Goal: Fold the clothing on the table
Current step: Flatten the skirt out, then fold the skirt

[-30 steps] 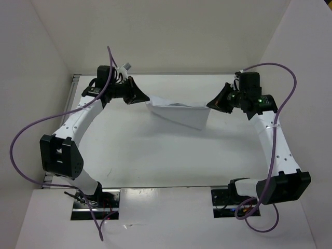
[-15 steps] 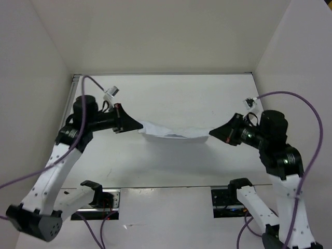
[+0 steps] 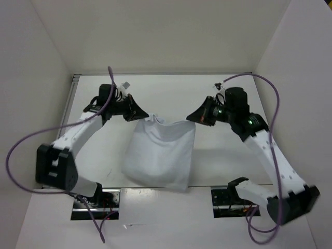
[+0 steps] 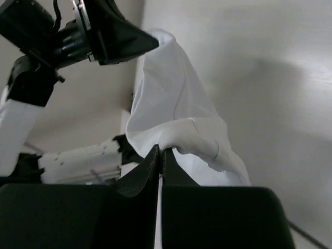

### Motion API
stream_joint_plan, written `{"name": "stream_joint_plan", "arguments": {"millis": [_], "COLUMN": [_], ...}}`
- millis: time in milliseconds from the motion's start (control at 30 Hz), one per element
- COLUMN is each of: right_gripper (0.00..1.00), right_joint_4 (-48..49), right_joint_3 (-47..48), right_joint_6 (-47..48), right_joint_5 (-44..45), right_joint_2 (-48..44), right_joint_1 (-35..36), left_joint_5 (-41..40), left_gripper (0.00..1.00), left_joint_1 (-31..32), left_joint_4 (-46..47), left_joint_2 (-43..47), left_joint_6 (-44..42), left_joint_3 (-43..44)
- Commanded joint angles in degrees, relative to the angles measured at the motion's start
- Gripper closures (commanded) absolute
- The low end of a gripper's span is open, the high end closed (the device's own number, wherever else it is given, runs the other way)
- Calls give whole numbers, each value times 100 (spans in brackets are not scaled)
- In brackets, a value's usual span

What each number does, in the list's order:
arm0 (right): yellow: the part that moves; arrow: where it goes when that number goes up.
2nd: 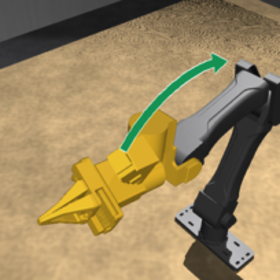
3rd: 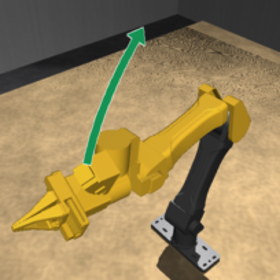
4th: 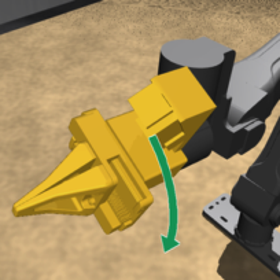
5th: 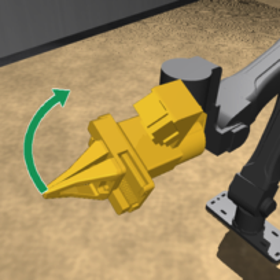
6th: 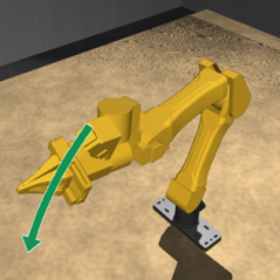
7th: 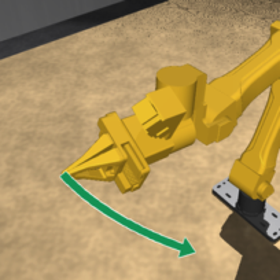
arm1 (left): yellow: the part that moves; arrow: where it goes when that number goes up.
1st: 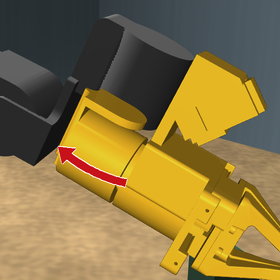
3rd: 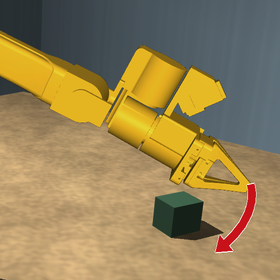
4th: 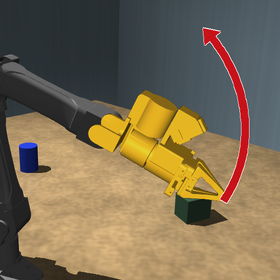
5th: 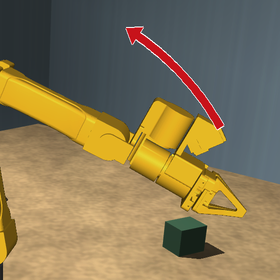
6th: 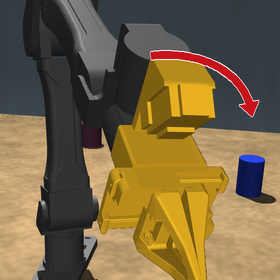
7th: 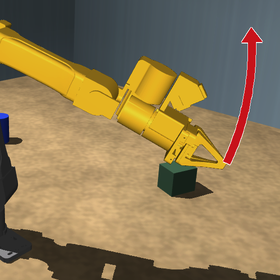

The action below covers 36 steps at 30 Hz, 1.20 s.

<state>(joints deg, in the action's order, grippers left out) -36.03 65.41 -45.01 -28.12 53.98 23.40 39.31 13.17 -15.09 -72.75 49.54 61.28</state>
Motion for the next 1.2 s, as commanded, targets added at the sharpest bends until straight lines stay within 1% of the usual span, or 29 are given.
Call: {"name": "stream_joint_plan", "arguments": {"millis": [0, 33, 67, 100, 167, 200, 267, 300, 333, 433, 467, 500, 567, 667, 767, 867, 1000, 1167], "right_gripper": [100, 100, 100, 100, 100, 100, 100, 100, 100, 100, 100, 100, 100, 100, 100, 100, 100, 100], "right_joint_4": [999, 1080, 1081, 1176, 1230, 1230, 1160, 1108, 1107, 1037, 1037, 985, 932, 774, 362, 106, -219, -413], "right_joint_3": [-125, -125, 102, 200, 621, 779, 1201, 1298, 1517, 1799, 1800, 1852, 1853, 1853, 2028, 2081, 2029, 1906], "right_joint_6": [500, 624, 721, 905, 1064, 1135, 1275, 1276, 1345, 1416, 1416, 1416, 1416, 1486, 1688, 1811, 2005, 2199], "right_joint_5": [-167, -237, -238, -238, -176, -124, -124, -176, -237, -299, -299, -299, -194, -63, -9, 61, 271, 386], "right_joint_2": [1279, 1552, 1807, 2271, 2704, 3132, 3504, 3854, 4005, 4532, 4621, 4700, 4754, 4876, 5104, 5220, 5325, 5500], "right_joint_1": [-955, -1186, -1389, -1704, -1952, -2057, -2313, -2366, -2436, -2489, -2489, -2541, -2542, -2603, -2656, -2717, -2770, -2832], "left_joint_5": [-240, -187, -100, 49, 156, 243, 322, 384, 384, 516, 568, 621, 683, 683, 683, 683, 683, 683], "left_gripper": [97, 97, 97, 97, 97, 97, 97, 97, 97, 97, 97, 97, 97, 97, 97, 97, 97, 97], "left_joint_1": [-174, -235, -236, -305, -368, -368, -420, -420, -420, -420, -420, -420, -420, -368, -315, -315, -315, -315], "left_joint_4": [225, 278, 357, 358, 437, 437, 437, 437, 376, 297, 157, 104, 103, 191, 419, 419, 472, 393], "left_joint_2": [-1559, -1923, -2258, -2879, -3427, -3874, -4394, -4527, -4650, -5081, -5309, -5398, -5451, -5382, -5232, -5118, -4898, -4775], "left_joint_6": [-515, -568, -568, -568, -568, -499, -411, -340, -340, -287, -287, -287, -287, -287, -234, -234, -287, -401], "left_joint_3": [559, 787, 1007, 1514, 2017, 2507, 2967, 3178, 3572, 4110, 4460, 4568, 4569, 4183, 3507, 2902, 2329, 2134]}}
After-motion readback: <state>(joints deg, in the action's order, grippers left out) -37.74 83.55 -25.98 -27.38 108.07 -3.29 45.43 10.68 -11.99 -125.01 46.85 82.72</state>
